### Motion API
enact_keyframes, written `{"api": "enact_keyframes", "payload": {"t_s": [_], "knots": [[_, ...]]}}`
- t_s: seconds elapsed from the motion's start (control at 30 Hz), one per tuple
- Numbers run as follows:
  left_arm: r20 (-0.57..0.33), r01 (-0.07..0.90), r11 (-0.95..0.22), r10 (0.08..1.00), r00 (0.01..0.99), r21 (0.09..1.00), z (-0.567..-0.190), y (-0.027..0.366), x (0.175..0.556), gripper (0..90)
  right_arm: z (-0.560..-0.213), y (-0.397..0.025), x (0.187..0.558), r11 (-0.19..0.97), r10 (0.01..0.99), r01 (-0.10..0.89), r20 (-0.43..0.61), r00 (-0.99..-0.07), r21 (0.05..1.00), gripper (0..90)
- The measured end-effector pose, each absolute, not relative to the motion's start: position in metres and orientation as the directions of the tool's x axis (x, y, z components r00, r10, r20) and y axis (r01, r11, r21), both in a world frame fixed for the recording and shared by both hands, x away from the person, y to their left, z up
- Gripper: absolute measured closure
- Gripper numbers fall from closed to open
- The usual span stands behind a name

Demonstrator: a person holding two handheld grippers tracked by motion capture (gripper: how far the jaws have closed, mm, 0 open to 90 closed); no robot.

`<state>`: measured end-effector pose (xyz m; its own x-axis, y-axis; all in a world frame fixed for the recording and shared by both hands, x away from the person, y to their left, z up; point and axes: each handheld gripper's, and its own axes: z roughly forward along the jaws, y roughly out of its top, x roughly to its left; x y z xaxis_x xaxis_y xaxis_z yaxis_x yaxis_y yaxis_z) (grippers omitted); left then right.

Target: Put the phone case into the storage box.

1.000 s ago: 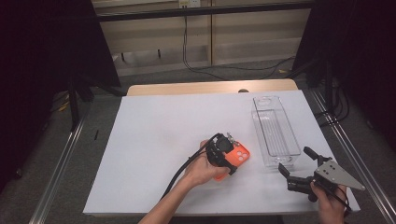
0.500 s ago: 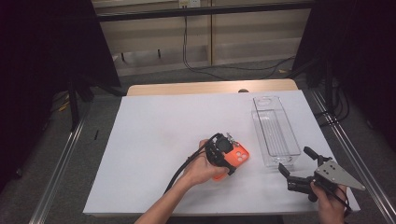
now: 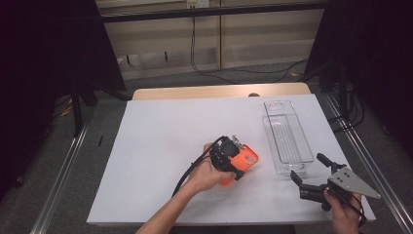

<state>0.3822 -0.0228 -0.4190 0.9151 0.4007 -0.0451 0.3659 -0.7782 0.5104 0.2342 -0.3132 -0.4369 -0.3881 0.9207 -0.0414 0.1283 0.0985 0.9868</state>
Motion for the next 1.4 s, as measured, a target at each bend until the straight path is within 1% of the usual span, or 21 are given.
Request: {"api": "enact_keyframes", "payload": {"t_s": [0.1,0.27,0.63,0.73,0.83,1.0,1.13,1.4], "knots": [[-0.086,0.394,-0.747,0.417,0.905,0.535,-0.416,-0.017,0.384,15.3,-0.437,-0.313,0.234,0.099,0.922,0.126,-0.043,-0.385,0.987,0.0],[-0.097,0.405,-0.724,0.428,0.898,0.559,-0.41,-0.007,0.385,15.3,-0.437,-0.314,0.233,0.1,0.924,0.13,-0.044,-0.381,0.986,0.0],[-0.071,0.404,-0.696,0.454,0.888,0.594,-0.396,0.013,0.379,15.3,-0.437,-0.313,0.233,0.097,0.925,0.133,-0.04,-0.377,0.986,0.0],[-0.051,0.393,-0.701,0.455,0.889,0.595,-0.393,0.016,0.377,15.3,-0.437,-0.313,0.233,0.096,0.924,0.132,-0.039,-0.381,0.987,0.0],[-0.049,0.387,-0.698,0.452,0.891,0.603,-0.39,0.021,0.375,15.3,-0.437,-0.313,0.233,0.093,0.924,0.132,-0.036,-0.381,0.987,0.0],[-0.052,0.387,-0.676,0.46,0.886,0.627,-0.389,0.027,0.369,15.3,-0.438,-0.313,0.232,0.099,0.922,0.138,-0.039,-0.386,0.985,0.0],[-0.044,0.386,-0.676,0.464,0.885,0.628,-0.392,0.032,0.366,15.3,-0.436,-0.313,0.231,0.091,0.922,0.138,-0.031,-0.386,0.986,0.0],[-0.035,0.388,-0.672,0.475,0.879,0.63,-0.39,0.045,0.36,15.3,-0.431,-0.301,0.233,0.114,0.898,0.134,-0.044,-0.437,0.984,0.0]]}}
